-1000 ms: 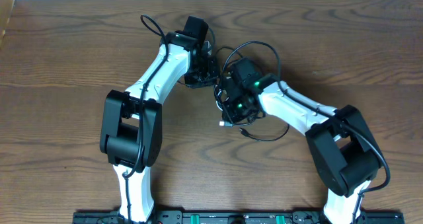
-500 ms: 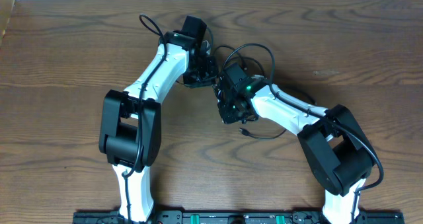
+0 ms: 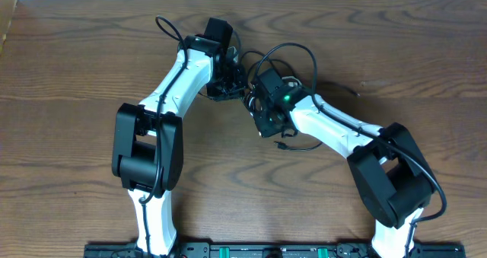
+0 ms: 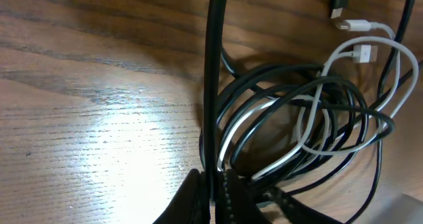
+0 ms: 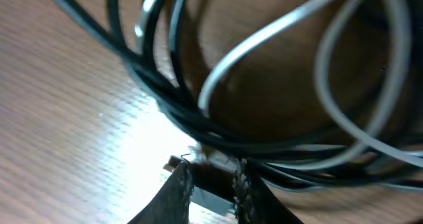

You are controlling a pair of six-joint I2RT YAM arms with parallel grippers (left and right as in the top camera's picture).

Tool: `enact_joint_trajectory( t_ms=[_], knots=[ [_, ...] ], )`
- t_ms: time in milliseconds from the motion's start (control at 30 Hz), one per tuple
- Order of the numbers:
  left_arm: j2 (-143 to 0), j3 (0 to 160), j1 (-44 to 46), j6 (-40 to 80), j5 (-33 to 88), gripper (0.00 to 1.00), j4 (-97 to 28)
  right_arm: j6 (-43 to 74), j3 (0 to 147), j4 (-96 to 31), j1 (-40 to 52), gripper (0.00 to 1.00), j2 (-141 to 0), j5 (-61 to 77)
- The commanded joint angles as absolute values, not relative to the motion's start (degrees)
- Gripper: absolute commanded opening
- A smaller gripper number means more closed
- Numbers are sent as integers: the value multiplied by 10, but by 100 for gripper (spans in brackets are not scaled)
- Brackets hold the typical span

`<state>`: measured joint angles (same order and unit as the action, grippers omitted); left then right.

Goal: Untangle cables

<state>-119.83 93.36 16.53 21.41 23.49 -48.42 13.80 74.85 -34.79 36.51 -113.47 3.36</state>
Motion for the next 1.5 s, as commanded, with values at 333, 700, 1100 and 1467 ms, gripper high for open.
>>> enact_joint_trajectory(
  t_ms=[333,700,1100,1467],
  knots=[
    [-1208,928,162,204,235,8,-475,124,760,-352,352,23,-1145,-11],
    [-1208,928,162,204,235,8,-475,133,760,-355,366,22,-1162,21],
    [-1208,928,162,204,214,71,-461,146,760,-374,366,34,-1162,46],
    [-1208,928,162,203,214,71,-461,147,760,-375,376,38,-1166,56]
  ],
)
